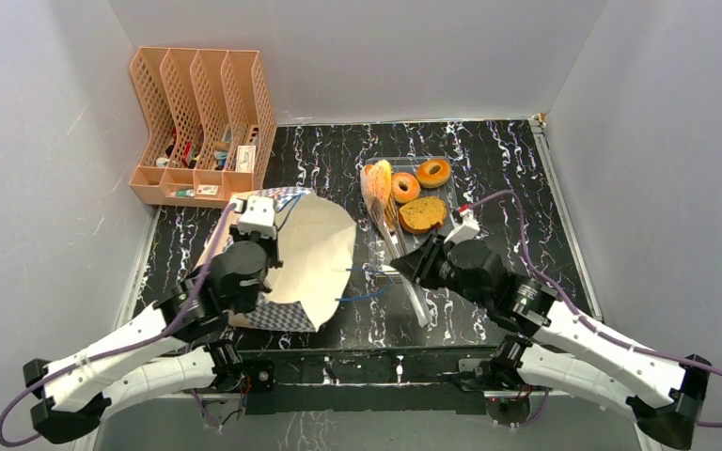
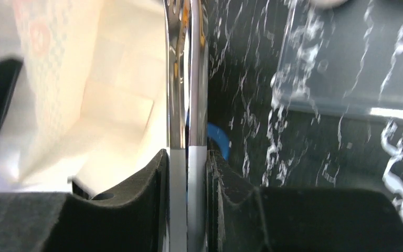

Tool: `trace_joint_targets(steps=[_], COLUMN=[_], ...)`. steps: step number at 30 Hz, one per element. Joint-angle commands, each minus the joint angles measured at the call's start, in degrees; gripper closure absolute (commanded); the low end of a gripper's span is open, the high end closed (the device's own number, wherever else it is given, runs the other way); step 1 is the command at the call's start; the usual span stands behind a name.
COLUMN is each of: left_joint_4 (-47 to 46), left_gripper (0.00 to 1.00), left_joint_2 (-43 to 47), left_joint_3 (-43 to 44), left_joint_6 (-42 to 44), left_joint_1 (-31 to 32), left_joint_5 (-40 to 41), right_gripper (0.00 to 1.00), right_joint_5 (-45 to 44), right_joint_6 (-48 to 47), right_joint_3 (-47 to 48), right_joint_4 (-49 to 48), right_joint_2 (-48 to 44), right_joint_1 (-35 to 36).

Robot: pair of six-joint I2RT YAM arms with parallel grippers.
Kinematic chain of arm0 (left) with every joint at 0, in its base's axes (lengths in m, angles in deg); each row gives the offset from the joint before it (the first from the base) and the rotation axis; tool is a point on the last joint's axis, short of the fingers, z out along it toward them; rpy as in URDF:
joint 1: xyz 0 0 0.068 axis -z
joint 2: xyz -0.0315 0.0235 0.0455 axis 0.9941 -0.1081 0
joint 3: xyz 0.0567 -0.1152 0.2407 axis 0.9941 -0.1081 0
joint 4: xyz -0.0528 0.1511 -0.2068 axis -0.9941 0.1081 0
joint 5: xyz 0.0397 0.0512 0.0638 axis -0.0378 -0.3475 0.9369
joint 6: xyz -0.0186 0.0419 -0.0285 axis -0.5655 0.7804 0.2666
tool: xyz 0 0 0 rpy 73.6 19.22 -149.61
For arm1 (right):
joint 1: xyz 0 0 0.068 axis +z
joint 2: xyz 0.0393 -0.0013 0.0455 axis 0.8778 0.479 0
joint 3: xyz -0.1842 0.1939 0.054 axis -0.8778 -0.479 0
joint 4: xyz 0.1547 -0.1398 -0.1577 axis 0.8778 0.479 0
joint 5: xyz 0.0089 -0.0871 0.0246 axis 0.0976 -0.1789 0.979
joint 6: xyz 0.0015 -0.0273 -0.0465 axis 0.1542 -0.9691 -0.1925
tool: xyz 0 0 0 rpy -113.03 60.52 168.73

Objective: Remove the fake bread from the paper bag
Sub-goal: Pick up the fake bread from the paper bag, then place the fake bread in the container.

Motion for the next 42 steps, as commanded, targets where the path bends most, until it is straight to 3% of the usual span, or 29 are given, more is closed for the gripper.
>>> trace_joint_targets(steps=[1, 5, 9, 18, 27, 35, 42], left_joint_4=[-4.8, -6.2, -4.8, -1.5, -5.5, -10.8, -18.2], left_gripper=[1.00, 1.00, 1.00, 1.00, 1.00, 1.00, 1.00], left_joint_2=[7.3, 12.1, 13.9, 14.7, 17.2, 8.0, 2.5], left_joint_3=[-2.1, -3.4, -4.1, -3.0, -1.0, 4.8, 2.8], left_joint_6=[7.1, 9.8, 10.1, 6.2, 4.4, 1.4, -5.2], left_joint_1=[-0.2, -0.1, -0.2, -0.1, -0.2, -0.1, -0.2], left_joint_5=[-19.5, -33.1, -40.1, -44.6, -42.3, -35.2, -25.5], right_gripper=[0.99, 1.00, 1.00, 1.00, 0.98, 0.94, 0.81], right_joint_5=[2.7, 15.1, 23.6, 31.4, 35.1, 37.8, 37.9], right_joint_6=[-6.6, -7.0, -7.0, -3.3, -1.1, 1.7, 2.2], right_joint_3=[5.4, 4.0, 1.7, -0.8, -0.1, -1.0, -4.9], right_joint_4=[-9.9, -15.9, -22.6, -34.7, -38.7, -38.5, -37.0], right_joint_2=[5.4, 10.6, 16.1, 27.2, 32.8, 33.6, 31.3], right_joint_1=[-10.6, -24.1, -33.3, -40.3, -41.0, -41.0, -41.0])
